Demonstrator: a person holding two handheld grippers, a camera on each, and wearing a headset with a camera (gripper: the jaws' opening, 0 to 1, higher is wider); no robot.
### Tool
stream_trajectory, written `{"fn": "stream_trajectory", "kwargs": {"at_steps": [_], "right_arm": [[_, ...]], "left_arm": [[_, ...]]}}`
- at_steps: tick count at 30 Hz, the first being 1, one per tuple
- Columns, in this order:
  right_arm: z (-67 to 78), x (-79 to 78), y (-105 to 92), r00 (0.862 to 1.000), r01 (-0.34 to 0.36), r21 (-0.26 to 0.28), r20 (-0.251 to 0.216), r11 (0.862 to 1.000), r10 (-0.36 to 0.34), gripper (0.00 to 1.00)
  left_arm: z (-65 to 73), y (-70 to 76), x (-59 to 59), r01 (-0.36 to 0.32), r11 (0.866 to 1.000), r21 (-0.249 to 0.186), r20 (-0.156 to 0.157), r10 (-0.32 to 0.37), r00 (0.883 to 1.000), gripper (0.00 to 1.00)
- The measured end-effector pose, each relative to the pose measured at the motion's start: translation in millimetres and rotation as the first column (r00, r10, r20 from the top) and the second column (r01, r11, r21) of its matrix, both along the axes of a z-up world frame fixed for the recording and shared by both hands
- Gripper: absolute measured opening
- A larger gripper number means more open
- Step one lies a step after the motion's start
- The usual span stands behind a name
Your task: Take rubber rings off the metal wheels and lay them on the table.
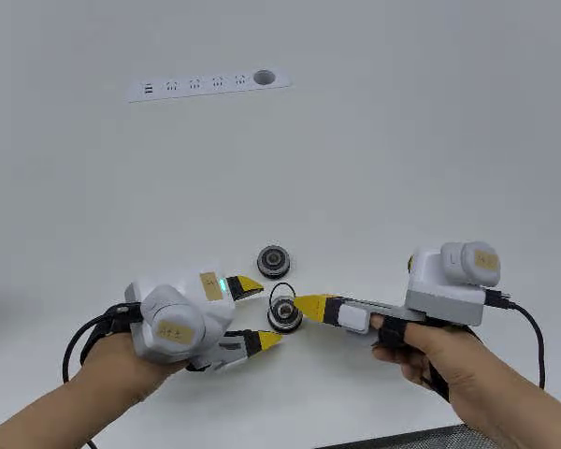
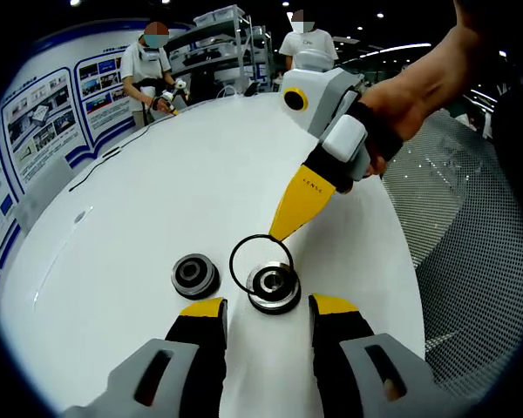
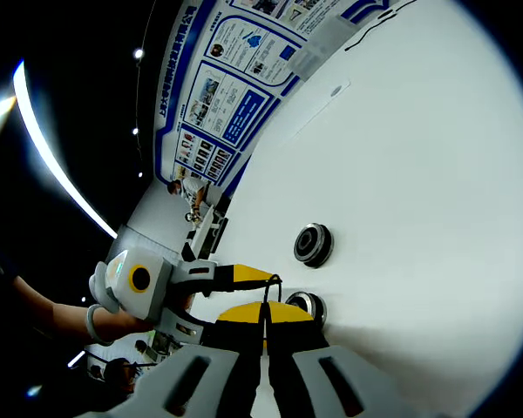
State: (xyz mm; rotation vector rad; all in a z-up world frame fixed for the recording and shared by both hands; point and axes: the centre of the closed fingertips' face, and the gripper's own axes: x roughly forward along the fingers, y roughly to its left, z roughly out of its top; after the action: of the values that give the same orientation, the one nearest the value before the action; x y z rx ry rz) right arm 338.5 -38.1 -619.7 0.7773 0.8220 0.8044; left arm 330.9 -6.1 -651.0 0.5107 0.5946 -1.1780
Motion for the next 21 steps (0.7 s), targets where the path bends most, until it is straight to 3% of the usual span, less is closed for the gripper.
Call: {"fn": "stream_trajectory", "kwargs": {"at_steps": [13, 21], "right_arm": [[-2.3, 16.0, -42.0, 0.991, 0.13, 0.004, -0.014, 0.992, -0.13, 0.02], [-15.2, 17.8, -57.2, 0.984, 0.171, -0.02, -0.046, 0.985, -0.172, 0.02]], "left_arm": [[0.5, -1.7, 0.5, -0.003, 1.0, -0.003, -0.001, 0.003, 1.0, 0.4], [0.2, -0.7, 0.1, -0.006, 1.0, 0.0, -0.003, 0.006, 1.0, 0.4]]}}
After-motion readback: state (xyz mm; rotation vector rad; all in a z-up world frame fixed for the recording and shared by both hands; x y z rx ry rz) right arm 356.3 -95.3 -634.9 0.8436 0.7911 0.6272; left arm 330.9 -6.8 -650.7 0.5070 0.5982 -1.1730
